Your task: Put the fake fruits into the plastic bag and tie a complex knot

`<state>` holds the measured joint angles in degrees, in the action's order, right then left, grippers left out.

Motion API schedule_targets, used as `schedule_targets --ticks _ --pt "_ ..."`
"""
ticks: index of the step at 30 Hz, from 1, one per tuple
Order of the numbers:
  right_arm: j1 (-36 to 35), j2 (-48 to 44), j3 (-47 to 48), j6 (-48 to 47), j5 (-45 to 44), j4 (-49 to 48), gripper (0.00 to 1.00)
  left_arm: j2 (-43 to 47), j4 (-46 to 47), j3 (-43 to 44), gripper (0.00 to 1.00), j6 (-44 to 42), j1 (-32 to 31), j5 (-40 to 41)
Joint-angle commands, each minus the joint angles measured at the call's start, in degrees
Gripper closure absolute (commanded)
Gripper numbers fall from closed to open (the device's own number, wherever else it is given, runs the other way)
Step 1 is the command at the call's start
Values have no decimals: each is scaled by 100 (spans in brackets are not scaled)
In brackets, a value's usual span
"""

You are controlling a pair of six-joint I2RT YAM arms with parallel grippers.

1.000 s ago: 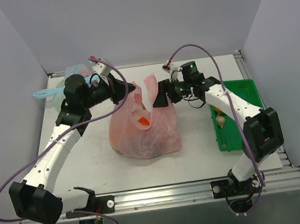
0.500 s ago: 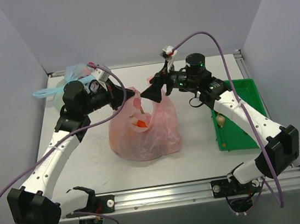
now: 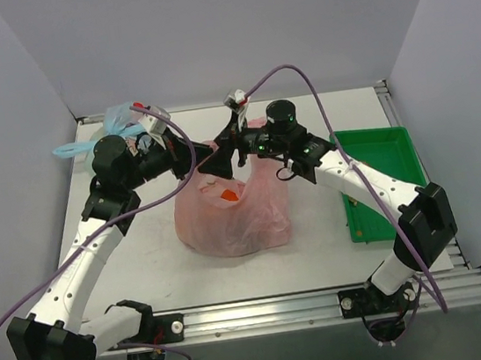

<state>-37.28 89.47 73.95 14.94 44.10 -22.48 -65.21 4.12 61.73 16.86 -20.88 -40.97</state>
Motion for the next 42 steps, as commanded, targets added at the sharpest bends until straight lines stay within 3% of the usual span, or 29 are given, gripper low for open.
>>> schedule_targets --ticks 1,10,13,14,17,33,34,37,38,39,40,41,42 --pt "-271 -17 -135 88 257 -547 1 149 379 -21 100 116 32 28" --pt "-368 -71 -338 595 -57 -608 1 167 545 -214 100 281 32 194" --pt "-412 253 -250 1123 -287 -766 11 96 651 -153 100 396 32 221" --pt "-412 342 -171 1186 -383 -767 29 79 669 -144 100 432 32 265" --pt "-438 641 -92 1546 -620 -793 50 122 739 -170 100 616 32 484" --pt "-843 817 -803 1609 -832 -494 67 535 1126 -557 100 968 190 1082" --pt "-834 852 -803 1600 -824 -477 71 562 1109 -583 100 968 207 1161" --pt "-843 853 -812 1512 -692 -424 100 641 1056 -689 100 977 278 1267" --pt "-843 853 -812 1486 -622 -398 100 685 1038 -715 96 968 313 1223" --pt "-843 853 -786 1451 -578 -398 100 720 1021 -742 84 933 426 1171" --pt "-843 835 -760 1372 -508 -389 100 764 942 -785 53 863 532 1057" --pt "-843 826 -742 1302 -394 -337 100 869 872 -786 39 793 637 786" --pt "-843 818 -672 1258 -315 -336 100 939 775 -777 31 723 734 636"
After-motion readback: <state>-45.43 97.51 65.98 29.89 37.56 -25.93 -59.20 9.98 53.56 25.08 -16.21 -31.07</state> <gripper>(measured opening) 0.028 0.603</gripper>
